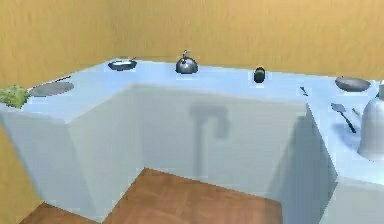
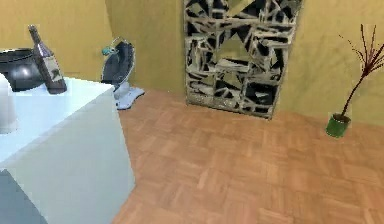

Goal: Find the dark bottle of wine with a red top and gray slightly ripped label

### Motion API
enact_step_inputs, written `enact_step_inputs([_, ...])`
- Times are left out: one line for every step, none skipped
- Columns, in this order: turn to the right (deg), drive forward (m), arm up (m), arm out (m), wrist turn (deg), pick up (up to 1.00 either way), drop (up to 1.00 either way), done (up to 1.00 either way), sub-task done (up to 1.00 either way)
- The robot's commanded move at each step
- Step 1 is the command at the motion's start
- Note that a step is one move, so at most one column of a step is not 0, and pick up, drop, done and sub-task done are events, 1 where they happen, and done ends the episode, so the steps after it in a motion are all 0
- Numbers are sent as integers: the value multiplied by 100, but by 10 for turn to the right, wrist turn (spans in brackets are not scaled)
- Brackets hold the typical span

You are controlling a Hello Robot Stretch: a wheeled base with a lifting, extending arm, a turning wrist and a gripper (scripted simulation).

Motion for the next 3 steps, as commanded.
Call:
enact_step_inputs([0, 70, 0, 0, 0, 0, 0, 0, 0])
enact_step_inputs([270, 0, 0, 0, 0, 0, 0, 0, 0])
enact_step_inputs([0, 0, 0, 0, 0, 0, 0, 100, 0])
